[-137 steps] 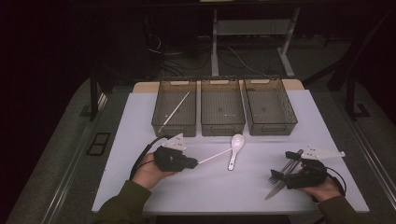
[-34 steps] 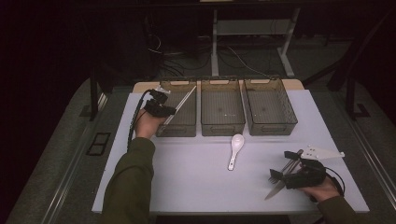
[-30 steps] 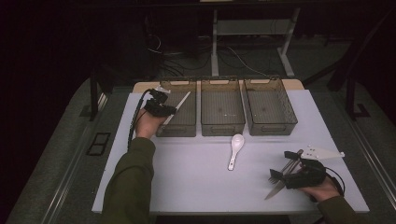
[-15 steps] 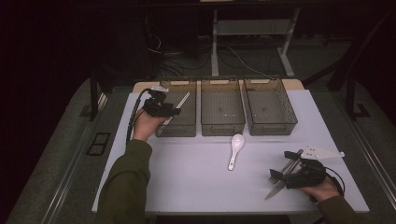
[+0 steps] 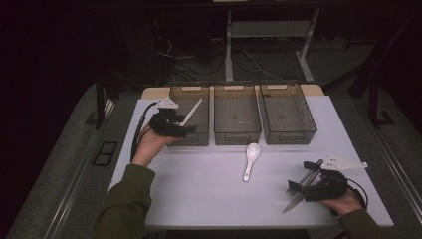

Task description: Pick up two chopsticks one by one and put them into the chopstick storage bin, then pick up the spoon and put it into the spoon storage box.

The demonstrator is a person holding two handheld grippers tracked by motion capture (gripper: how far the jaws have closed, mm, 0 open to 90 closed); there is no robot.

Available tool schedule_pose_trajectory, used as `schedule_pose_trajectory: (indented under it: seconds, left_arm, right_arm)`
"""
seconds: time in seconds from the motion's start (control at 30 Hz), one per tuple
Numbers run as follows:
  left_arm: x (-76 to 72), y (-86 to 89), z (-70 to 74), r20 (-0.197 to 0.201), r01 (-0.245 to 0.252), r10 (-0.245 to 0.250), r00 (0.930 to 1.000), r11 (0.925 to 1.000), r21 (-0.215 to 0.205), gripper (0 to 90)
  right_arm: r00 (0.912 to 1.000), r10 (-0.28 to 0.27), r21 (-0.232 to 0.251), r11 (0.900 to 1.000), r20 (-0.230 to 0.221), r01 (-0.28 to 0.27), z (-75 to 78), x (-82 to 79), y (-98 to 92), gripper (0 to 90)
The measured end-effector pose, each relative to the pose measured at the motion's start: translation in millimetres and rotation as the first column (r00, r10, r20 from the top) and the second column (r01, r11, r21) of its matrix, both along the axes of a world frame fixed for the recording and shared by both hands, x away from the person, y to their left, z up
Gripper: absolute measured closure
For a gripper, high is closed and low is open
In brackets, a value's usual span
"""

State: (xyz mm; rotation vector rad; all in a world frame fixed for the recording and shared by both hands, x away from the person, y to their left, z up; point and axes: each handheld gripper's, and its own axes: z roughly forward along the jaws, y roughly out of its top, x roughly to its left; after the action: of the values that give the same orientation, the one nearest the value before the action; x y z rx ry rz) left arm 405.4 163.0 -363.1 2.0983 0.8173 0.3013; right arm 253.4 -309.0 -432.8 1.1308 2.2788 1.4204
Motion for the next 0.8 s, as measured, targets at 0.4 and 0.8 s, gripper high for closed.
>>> schedule_pose_trajectory:
  seconds: [0.4, 0.8]
  left_arm:
    - [-43.5, -9.4, -9.5, 0.016, 0.05, -0.05, 0.9986, 0.9985, -0.024, 26.8]
    - [-80.7, -28.4, -31.4, 0.041, 0.116, -0.115, 0.9925, 0.9932, -0.015, 38.0]
  right_arm:
    - [1.0, -0.003, 0.003, 1.0, 0.0, 0.003, 0.2, -0.6, 0.2, 2.3]
    - [1.0, 0.0, 0.003, 1.0, 0.001, 0.0, 0.5, -0.8, 0.1, 2.4]
